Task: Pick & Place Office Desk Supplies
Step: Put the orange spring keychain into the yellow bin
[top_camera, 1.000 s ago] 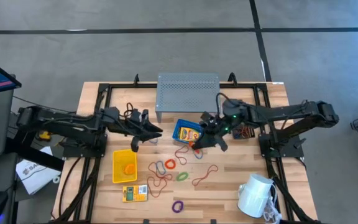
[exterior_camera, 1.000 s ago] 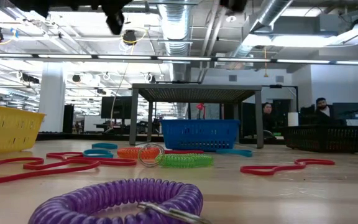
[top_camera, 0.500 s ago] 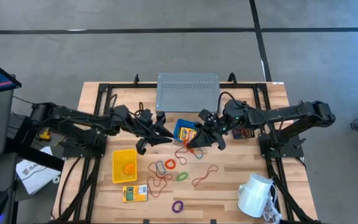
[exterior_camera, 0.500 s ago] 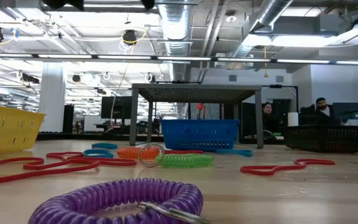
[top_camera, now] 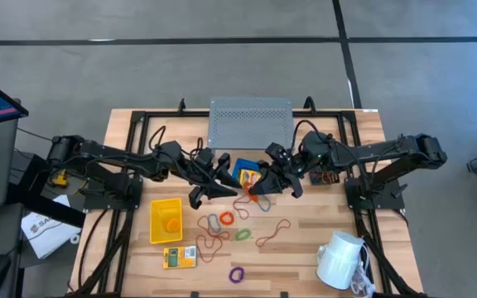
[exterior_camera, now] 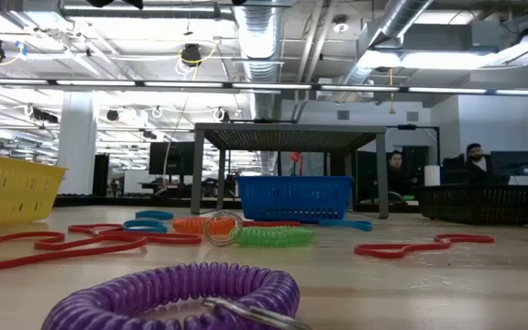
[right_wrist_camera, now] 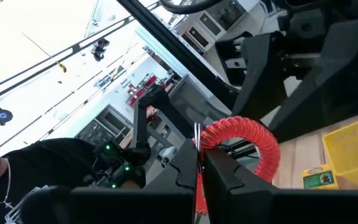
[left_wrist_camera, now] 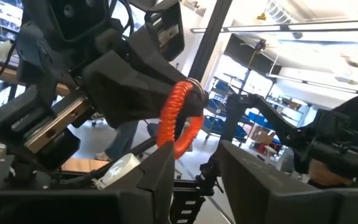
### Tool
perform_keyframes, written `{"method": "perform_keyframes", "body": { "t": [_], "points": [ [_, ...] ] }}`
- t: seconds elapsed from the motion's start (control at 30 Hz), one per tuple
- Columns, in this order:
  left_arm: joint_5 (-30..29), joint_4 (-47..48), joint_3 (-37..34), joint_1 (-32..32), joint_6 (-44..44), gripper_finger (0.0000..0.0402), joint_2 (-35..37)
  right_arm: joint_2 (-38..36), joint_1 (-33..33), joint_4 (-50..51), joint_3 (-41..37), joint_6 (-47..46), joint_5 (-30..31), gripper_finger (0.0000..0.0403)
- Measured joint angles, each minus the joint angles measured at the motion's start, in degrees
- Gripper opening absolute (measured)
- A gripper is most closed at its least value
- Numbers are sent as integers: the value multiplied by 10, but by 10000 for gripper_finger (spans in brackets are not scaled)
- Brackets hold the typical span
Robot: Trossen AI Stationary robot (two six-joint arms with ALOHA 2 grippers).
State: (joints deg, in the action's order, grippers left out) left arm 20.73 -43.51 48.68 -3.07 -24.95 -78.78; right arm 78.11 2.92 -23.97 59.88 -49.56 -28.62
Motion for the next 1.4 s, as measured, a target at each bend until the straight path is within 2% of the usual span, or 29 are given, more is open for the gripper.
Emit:
{"method": "perform_keyframes", "body": {
  "t": [0.27,0.53,1.1,1.4],
  "points": [
    [-15,0,2,0,0,166,0,0,1,-27,0,-15,0,1],
    [-41,-13,2,0,0,188,0,0,1,-27,0,-15,1,1],
    [-51,-7,25,0,0,184,-1,0,1,-55,0,-10,7,1],
    [-51,-10,27,-10,-37,182,-21,0,-1,-51,0,-10,7,1]
  ]
}}
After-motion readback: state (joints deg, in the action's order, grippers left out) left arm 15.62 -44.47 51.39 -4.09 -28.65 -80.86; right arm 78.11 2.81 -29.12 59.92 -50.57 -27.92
